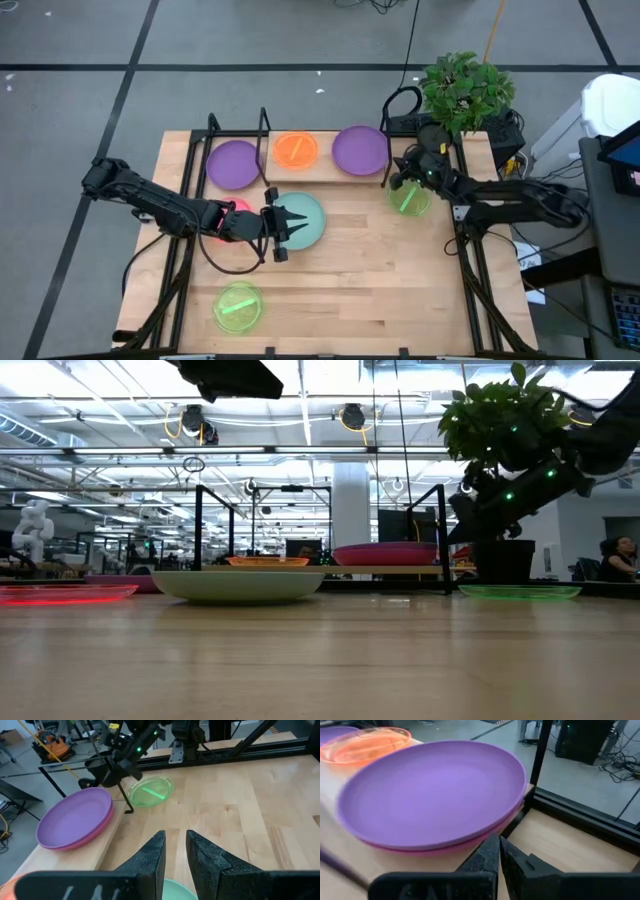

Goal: Place and stack plates onto a shelf
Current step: Stack the bottom large violet plate on top of the pink plate on the shelf, then stack the small pink plate on top of the orange plate on the shelf

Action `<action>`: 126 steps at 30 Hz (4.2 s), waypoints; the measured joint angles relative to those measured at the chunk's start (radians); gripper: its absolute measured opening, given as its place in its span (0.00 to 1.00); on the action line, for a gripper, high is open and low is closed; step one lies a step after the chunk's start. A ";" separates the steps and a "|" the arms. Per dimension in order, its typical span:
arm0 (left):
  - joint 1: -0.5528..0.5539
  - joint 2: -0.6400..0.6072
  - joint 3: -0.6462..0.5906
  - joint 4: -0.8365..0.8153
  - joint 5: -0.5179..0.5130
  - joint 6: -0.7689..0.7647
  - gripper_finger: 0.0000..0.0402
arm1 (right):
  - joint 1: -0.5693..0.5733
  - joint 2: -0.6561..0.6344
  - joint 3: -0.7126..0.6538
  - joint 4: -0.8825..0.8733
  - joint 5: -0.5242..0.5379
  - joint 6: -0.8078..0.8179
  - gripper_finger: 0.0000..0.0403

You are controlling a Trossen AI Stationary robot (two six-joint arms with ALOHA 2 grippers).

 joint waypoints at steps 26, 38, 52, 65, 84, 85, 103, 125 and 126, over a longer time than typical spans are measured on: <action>-0.002 0.000 0.000 -0.010 0.000 -0.026 0.21 | -0.027 0.251 0.000 0.270 -0.105 -0.037 0.00; -0.002 0.000 0.000 -0.081 0.000 -0.055 0.21 | -0.019 0.091 0.001 -0.084 -0.102 -0.011 0.00; -0.012 0.005 0.000 -0.243 0.001 -0.239 0.21 | -0.017 -0.417 0.001 -0.755 -0.237 -0.017 0.00; -0.152 0.005 0.000 -0.643 0.025 -0.701 0.21 | 0.176 -0.575 -0.018 -0.722 -0.483 0.131 0.00; -0.263 0.023 -0.006 -0.971 0.005 -1.039 0.21 | 0.666 -0.492 -0.018 -0.717 -0.134 0.384 0.00; -0.268 0.023 -0.011 -0.974 0.013 -1.056 0.21 | 0.690 -0.479 -0.018 -0.702 -0.116 0.389 0.00; -0.336 0.023 -0.140 -0.996 0.079 -1.302 0.55 | 0.935 -0.217 -0.018 -0.300 0.005 0.381 0.00; -0.369 0.023 -0.278 -0.942 0.022 -1.302 0.66 | 0.930 -0.133 -0.018 -0.216 0.005 0.299 0.00; -0.369 0.023 -0.278 -0.945 0.022 -1.298 0.66 | 0.930 -0.133 -0.018 -0.214 0.005 0.299 0.00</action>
